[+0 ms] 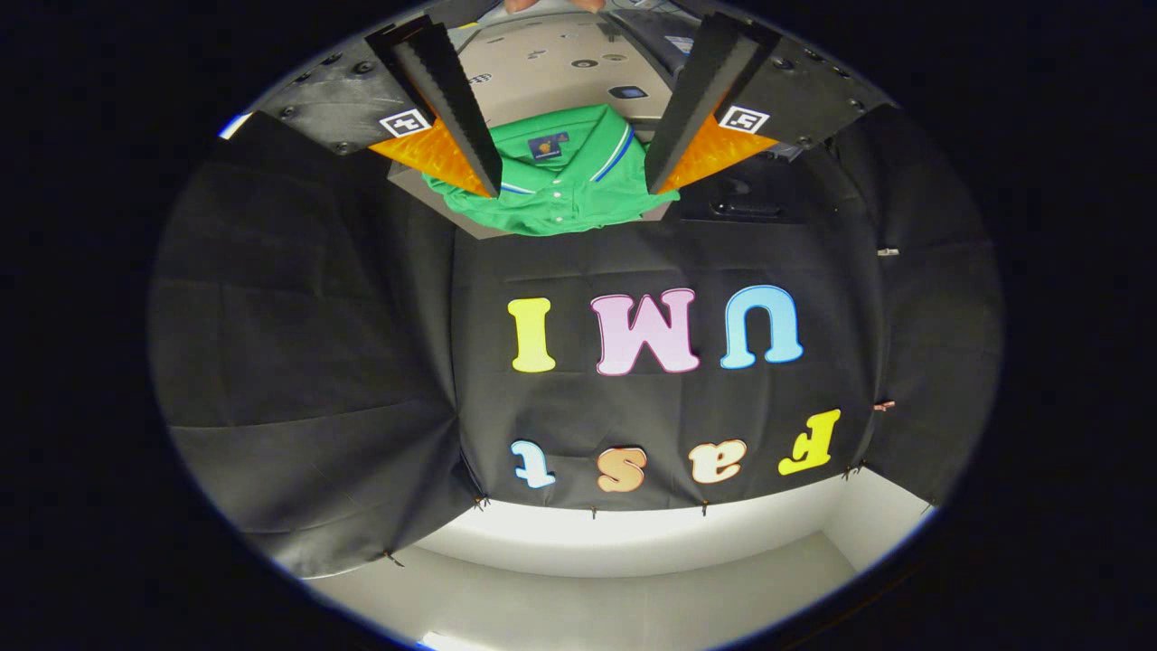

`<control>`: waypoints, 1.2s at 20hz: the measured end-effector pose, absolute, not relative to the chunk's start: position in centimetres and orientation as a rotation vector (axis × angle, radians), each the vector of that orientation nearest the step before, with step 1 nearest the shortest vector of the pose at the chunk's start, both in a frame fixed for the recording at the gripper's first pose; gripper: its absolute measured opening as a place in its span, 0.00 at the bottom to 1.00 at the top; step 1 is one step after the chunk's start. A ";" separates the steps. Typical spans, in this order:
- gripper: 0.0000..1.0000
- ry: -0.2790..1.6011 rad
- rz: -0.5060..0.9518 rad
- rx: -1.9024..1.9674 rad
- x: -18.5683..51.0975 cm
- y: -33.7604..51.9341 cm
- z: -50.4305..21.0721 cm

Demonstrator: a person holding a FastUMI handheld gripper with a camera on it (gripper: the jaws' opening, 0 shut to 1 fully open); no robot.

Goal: Put the clothes into the washing machine and then close the washing machine lid.

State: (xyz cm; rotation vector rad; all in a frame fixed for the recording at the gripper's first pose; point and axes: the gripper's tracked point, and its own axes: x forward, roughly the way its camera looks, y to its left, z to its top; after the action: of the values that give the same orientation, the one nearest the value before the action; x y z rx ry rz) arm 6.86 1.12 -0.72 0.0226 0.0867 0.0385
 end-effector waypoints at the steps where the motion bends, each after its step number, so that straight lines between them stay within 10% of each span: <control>1: 0.99 0.105 0.030 0.012 8.0 0.8 -0.8; 24: 1.00 0.743 -0.012 -0.128 29.2 1.0 -15.9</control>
State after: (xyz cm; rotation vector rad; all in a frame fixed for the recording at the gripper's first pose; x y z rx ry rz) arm 29.20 1.05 -15.94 -0.1279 0.7430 -0.0120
